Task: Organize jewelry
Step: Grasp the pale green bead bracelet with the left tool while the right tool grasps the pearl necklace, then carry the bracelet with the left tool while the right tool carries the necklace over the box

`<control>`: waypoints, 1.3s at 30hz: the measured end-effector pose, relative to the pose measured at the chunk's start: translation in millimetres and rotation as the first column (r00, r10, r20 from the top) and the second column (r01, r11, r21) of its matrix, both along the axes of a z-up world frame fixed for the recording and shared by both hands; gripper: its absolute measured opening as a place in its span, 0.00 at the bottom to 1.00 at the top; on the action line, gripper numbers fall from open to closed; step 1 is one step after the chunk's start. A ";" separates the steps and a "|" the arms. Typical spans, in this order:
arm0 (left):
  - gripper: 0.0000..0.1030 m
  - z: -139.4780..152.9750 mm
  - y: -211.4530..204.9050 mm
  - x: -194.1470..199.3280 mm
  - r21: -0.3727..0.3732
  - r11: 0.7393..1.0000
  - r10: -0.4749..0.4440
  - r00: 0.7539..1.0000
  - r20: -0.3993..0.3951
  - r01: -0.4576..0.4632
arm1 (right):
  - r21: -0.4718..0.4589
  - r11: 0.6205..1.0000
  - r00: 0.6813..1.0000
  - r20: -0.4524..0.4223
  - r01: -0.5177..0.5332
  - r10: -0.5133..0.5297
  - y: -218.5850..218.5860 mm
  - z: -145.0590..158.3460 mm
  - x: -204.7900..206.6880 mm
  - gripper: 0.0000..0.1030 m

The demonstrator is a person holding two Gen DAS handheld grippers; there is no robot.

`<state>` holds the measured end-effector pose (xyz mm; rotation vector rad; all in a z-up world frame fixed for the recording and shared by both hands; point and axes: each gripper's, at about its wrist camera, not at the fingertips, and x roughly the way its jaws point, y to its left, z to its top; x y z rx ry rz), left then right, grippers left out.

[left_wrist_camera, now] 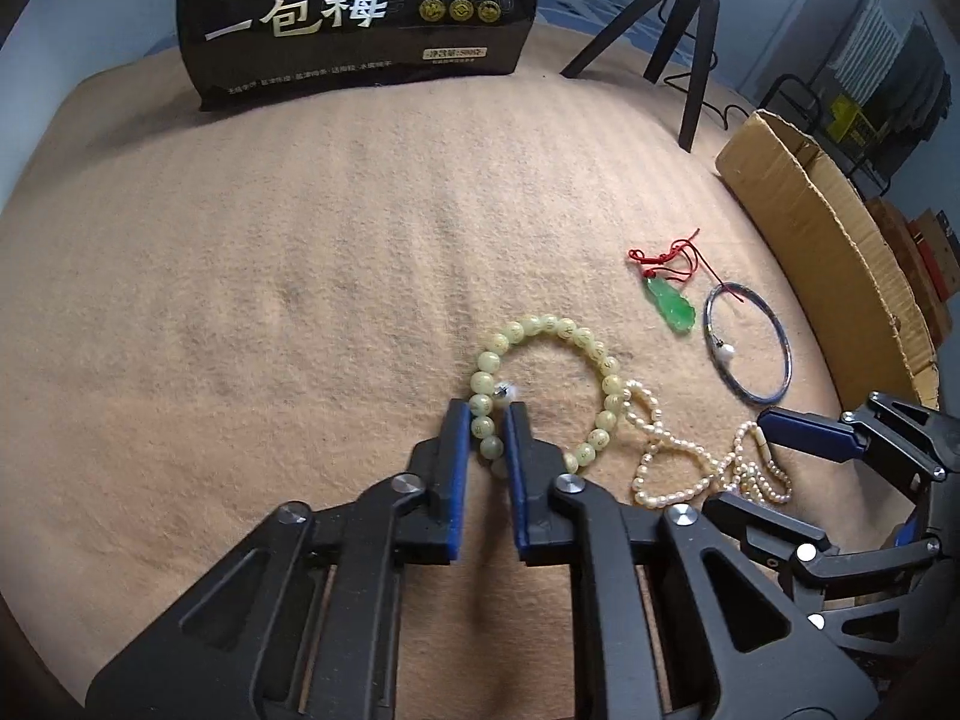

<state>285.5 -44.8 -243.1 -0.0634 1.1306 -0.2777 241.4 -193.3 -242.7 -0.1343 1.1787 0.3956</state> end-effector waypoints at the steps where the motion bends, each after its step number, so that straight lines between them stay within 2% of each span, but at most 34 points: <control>1: 0.09 0.0 1.6 -0.9 -0.004 1.000 -0.003 1.000 0.003 0.003 | 0.002 1.000 1.000 -0.001 -0.002 0.002 1.7 -0.6 0.2 0.57; 3: 0.08 -0.3 1.6 -1.4 -0.003 1.000 -0.008 1.000 0.012 0.008 | -0.001 1.000 1.000 0.000 -0.006 0.006 4.7 -0.8 -0.7 0.60; 7: 0.06 -0.1 0.7 -3.1 0.003 1.000 -0.013 1.000 0.023 0.013 | -0.045 0.999 1.000 0.007 -0.025 0.026 13.1 -2.9 -2.5 0.59; 8: 0.06 -0.2 1.3 -2.9 -0.001 1.000 -0.012 1.000 0.022 0.012 | -0.052 0.998 1.000 0.010 -0.028 0.028 14.0 -3.0 -3.2 0.53; 9: 0.06 0.5 3.4 -4.2 -0.009 1.000 -0.009 1.000 0.021 0.009 | -0.058 0.998 0.999 0.011 -0.031 0.031 14.6 -3.0 -3.7 0.41; 11: 0.05 1.4 7.1 -5.8 -0.024 1.000 -0.001 1.000 0.017 0.002 | -0.055 0.998 0.999 0.010 -0.030 0.031 14.5 -1.7 -3.8 0.27; 12: 0.05 2.4 9.8 -6.1 -0.033 0.999 0.005 1.000 0.016 -0.005 | -0.048 0.998 1.000 0.007 -0.030 0.031 13.5 -1.0 -3.8 0.17; 14: 0.05 5.6 14.5 -7.8 -0.048 0.999 0.016 1.000 0.019 -0.015 | -0.037 0.999 1.000 0.002 -0.023 0.023 10.5 1.0 -4.3 0.05; 20: 0.05 22.3 26.6 -13.8 -0.087 0.996 0.040 0.998 0.046 -0.036 | 0.021 1.000 1.000 0.007 0.002 -0.002 6.7 13.9 -8.1 0.05; 25: 0.05 43.3 27.8 -23.3 -0.096 0.995 0.029 0.996 0.084 -0.021 | 0.053 0.998 0.999 0.049 0.016 -0.019 4.6 42.1 -14.5 0.04; 27: 0.05 50.6 27.9 -26.7 -0.106 0.994 0.029 0.995 0.093 -0.019 | 0.062 0.998 0.998 0.064 0.023 -0.027 4.3 52.3 -16.3 0.01; 39: 0.05 90.1 24.5 -45.3 -0.112 0.994 0.013 0.989 0.150 0.004 | 0.091 0.994 0.986 0.150 0.057 -0.070 -14.4 98.3 -33.9 0.01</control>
